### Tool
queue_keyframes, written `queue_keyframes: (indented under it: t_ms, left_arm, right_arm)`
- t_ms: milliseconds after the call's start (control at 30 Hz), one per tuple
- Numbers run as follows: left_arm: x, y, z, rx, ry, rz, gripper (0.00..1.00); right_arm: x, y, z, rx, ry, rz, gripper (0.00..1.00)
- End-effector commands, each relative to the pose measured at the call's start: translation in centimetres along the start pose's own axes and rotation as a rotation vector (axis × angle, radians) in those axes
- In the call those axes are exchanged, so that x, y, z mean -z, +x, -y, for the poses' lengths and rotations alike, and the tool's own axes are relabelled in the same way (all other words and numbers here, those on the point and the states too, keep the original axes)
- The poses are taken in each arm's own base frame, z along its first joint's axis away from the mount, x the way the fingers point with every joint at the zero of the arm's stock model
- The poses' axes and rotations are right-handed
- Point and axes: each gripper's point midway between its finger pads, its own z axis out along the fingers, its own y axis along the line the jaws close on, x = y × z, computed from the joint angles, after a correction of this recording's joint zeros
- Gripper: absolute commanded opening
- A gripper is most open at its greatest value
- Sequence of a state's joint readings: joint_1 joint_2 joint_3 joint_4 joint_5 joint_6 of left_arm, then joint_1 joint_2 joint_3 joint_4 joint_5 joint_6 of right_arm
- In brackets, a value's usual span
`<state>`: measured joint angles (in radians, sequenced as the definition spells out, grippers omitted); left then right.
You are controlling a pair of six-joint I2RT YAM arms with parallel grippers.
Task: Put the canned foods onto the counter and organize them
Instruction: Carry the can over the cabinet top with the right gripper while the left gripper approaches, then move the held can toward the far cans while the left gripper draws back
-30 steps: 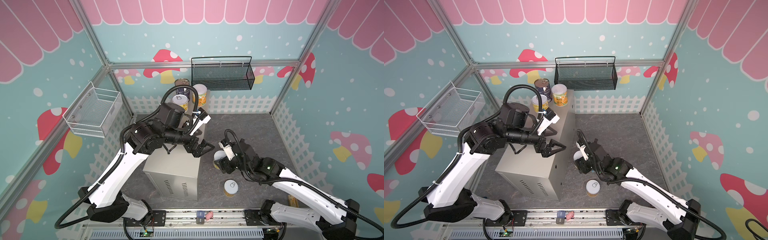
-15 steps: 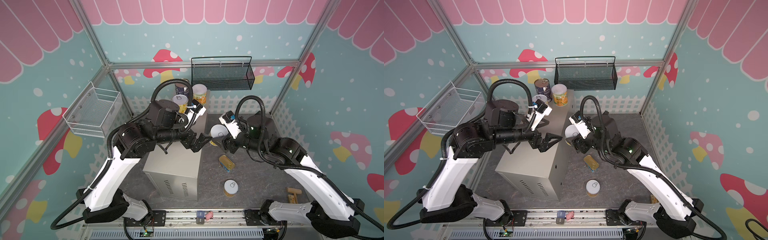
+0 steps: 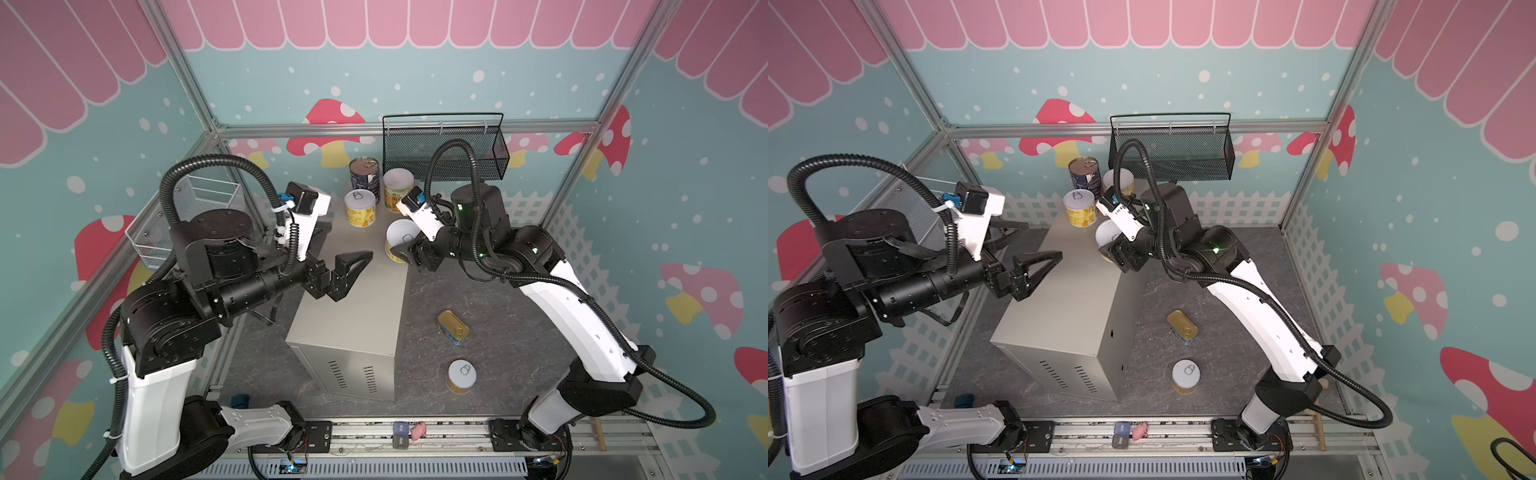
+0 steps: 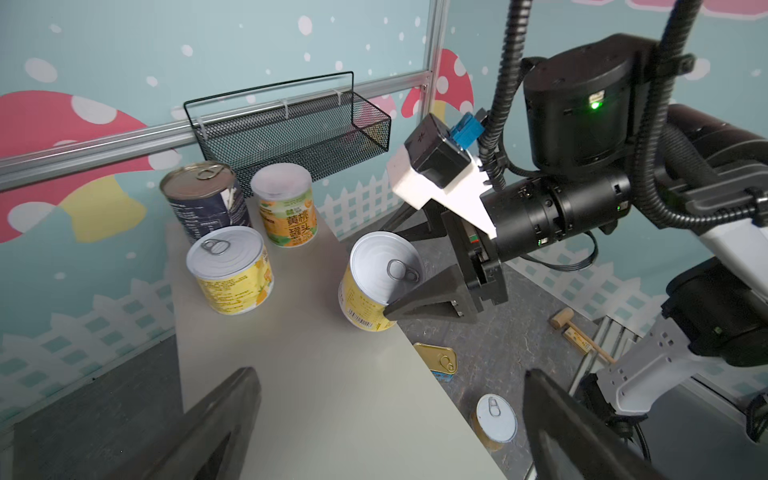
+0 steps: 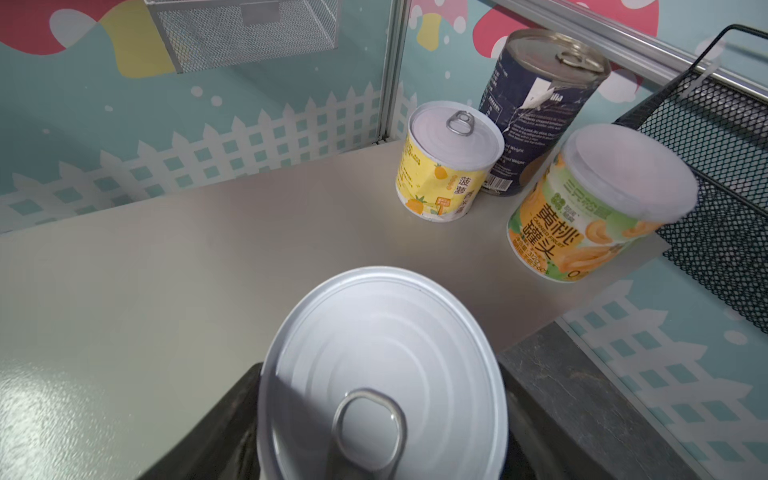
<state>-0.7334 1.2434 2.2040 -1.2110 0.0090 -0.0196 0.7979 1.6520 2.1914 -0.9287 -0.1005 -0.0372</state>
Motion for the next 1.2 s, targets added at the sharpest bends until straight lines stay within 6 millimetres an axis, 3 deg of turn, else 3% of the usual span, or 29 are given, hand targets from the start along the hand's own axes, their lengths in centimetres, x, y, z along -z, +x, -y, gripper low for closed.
queue_keyframes:
  t_ms: [0,500,767,1000,1167]
  left_arm:
    - [-0.4,1.5,-0.2,0.004,0.008,-0.06,0.99]
    - [-4.6,5.4,-2.8,-0.014,-0.055,-0.117,1.0]
    - [-5.7,7.0,-4.0,-0.014,-0.079,-0.142,0.99]
    - [-5.0,7.9,-6.9,0.008,-0.168,-0.129,0.99]
    - [-4.4,8.1,-7.4,0.014,-0.167,-0.103,0.99]
  right_arm:
    - [0.4,-1.9,0.3,0.017,-0.008,0.04,0.72]
    - [-3.2,-0.8,1.9,-0.056,0.015,-0.014,0.81]
    - [-4.8,-0.5,2.4,-0.069,0.026,-0.017,0.84]
    - [-4.3,0.0,2.2,-0.091,0.03,0.004,0.87]
    - [-3.2,0.8,1.9,-0.104,0.038,0.072,0.89]
